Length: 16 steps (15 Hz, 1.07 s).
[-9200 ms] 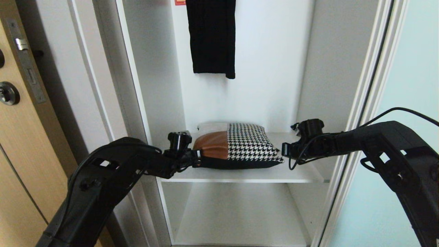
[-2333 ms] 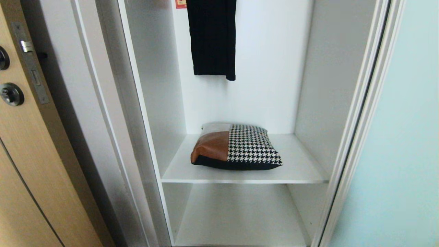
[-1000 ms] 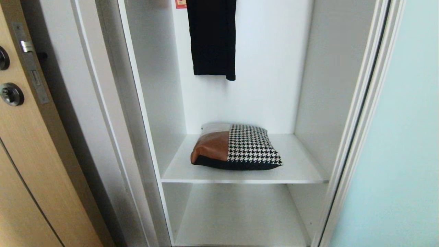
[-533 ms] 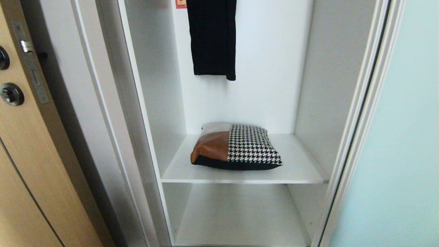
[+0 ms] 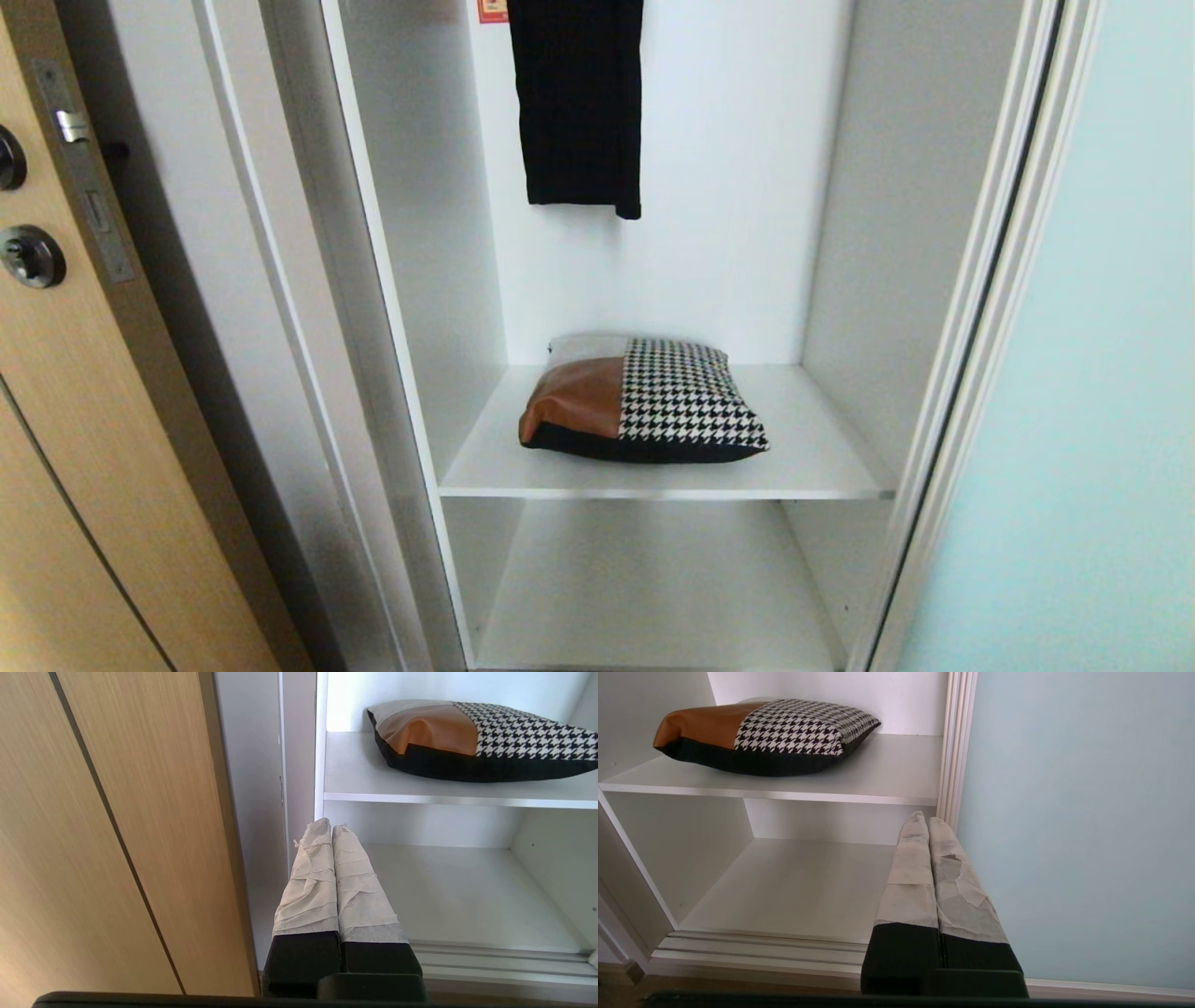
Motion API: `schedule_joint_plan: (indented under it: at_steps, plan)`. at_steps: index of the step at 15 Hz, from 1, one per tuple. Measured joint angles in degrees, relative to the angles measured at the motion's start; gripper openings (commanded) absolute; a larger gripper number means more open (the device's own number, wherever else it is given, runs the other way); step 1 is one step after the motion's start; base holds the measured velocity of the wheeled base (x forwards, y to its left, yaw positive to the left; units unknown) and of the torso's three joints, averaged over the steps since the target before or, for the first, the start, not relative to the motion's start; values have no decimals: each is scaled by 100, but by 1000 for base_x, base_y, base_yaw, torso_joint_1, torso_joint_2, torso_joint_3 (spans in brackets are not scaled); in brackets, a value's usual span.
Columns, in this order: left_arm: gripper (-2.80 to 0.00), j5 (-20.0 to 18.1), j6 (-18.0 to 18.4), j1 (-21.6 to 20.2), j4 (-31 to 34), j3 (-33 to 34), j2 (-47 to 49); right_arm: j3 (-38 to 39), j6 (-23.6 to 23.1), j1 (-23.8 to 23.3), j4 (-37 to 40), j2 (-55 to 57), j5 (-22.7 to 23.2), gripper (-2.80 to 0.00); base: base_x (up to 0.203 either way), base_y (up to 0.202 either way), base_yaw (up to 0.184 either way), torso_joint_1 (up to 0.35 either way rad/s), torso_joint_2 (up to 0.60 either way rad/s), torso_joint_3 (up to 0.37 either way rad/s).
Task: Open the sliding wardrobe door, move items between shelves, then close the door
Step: Close the door
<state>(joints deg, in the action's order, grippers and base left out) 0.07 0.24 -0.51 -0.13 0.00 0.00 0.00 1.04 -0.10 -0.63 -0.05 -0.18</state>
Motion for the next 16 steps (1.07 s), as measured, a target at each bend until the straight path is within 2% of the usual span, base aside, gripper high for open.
schedule_joint_plan:
  at_steps: [16]
  plan:
    - [-280, 11, -15, 0, 6, 0, 0, 0, 4, 0, 4, 0, 0, -280, 0, 0, 0, 0, 0, 0]
